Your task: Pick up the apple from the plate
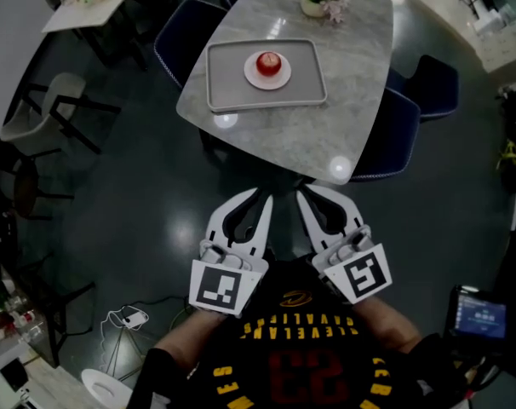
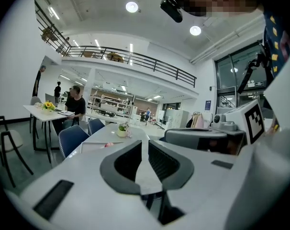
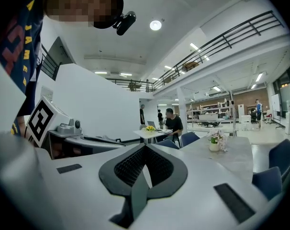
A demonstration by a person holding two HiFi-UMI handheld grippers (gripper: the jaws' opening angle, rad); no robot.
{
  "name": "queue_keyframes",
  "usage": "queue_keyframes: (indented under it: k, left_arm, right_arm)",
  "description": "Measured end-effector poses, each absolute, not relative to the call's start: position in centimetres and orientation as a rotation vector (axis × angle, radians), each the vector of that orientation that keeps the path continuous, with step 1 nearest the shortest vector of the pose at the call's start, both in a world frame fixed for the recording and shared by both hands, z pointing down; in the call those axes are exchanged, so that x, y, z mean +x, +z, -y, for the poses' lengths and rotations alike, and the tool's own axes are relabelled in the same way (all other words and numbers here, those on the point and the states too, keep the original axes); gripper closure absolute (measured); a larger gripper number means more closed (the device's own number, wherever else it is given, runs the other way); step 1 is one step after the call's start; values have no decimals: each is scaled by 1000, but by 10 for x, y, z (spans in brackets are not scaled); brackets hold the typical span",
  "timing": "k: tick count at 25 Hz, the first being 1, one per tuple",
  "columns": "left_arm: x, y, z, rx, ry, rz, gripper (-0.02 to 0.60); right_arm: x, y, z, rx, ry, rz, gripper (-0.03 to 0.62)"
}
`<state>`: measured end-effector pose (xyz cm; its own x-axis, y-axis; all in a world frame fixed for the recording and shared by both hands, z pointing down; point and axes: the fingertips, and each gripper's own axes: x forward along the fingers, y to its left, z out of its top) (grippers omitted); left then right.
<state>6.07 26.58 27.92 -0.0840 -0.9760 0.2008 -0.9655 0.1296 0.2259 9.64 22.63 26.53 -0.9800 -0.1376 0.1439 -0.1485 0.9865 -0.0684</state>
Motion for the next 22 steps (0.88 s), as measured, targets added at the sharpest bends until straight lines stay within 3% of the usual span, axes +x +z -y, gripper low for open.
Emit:
queue_keyframes:
  k: [22]
  left_arm:
    - [-1,290,-237,1797,35,2156,535]
  right_arm:
    - [33,278,-168,194,259,3019,588]
